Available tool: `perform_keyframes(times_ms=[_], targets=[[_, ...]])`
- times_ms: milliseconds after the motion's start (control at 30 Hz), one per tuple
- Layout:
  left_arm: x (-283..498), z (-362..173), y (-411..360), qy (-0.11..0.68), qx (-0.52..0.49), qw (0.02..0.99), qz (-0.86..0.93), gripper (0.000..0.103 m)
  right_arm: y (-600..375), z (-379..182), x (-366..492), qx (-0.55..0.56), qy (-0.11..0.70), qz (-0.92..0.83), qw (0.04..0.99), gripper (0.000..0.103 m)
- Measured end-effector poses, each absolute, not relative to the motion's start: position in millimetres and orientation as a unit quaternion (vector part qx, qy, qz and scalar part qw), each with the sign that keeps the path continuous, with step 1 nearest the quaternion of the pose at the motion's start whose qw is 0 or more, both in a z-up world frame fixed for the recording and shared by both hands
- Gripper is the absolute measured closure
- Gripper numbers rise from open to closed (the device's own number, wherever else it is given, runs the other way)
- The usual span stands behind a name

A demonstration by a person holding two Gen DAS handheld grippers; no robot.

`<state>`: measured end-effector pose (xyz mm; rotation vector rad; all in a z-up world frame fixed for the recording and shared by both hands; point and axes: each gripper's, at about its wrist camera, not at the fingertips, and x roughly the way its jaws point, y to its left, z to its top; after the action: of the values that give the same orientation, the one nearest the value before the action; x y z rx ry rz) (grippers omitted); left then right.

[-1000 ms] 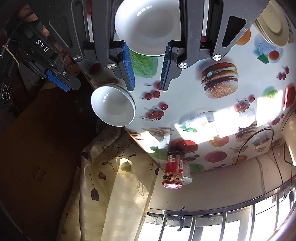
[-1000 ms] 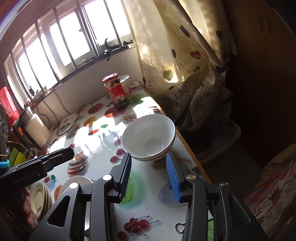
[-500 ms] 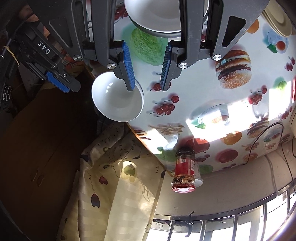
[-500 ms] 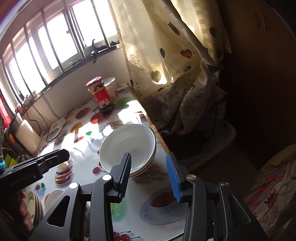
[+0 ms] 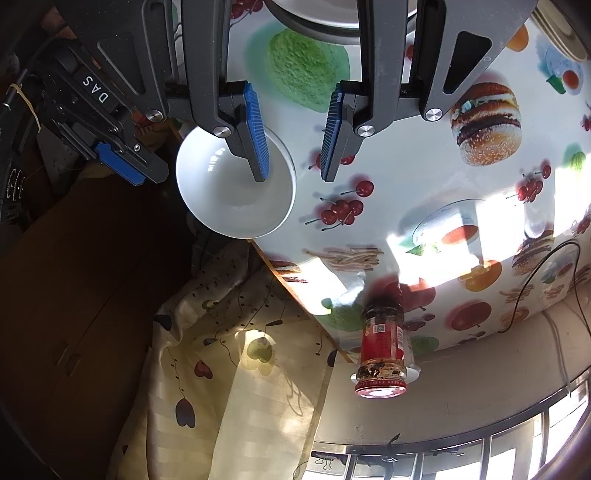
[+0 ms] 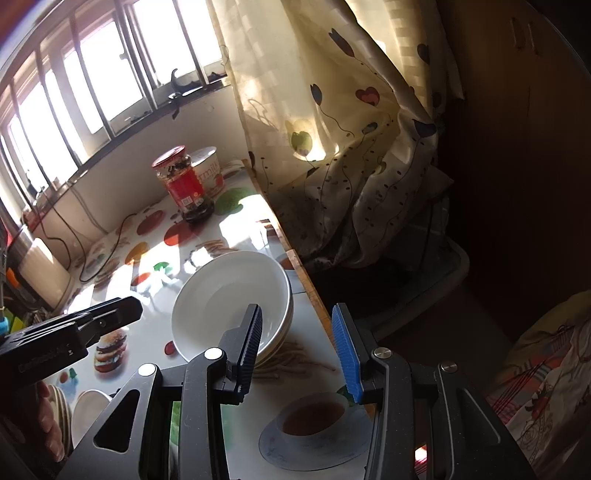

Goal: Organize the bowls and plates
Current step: 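Move both grippers to the blue-striped white bowl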

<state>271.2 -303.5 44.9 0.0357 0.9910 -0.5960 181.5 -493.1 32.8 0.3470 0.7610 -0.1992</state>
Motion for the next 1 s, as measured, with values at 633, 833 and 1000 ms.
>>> perform_keyframes(times_ms=[633,833,1000], targets=[[290.3,21.2,-322.1,0.501,0.024,0.823,-0.267,0.073,-494.3,14.5,211.2,0.154,0.390,-0.087,0.904,0.064],[290.9,18.4,-325.8,0.503,0.025,0.820,-0.272,0.073,-494.6,12.0,212.7,0.152,0.391,-0.086,0.904,0.065],[291.5,15.9,-327.9,0.505,0.023,0.819,-0.272,0.073,-494.9,10.8,215.1,0.148,0.392,-0.086,0.904,0.069]])
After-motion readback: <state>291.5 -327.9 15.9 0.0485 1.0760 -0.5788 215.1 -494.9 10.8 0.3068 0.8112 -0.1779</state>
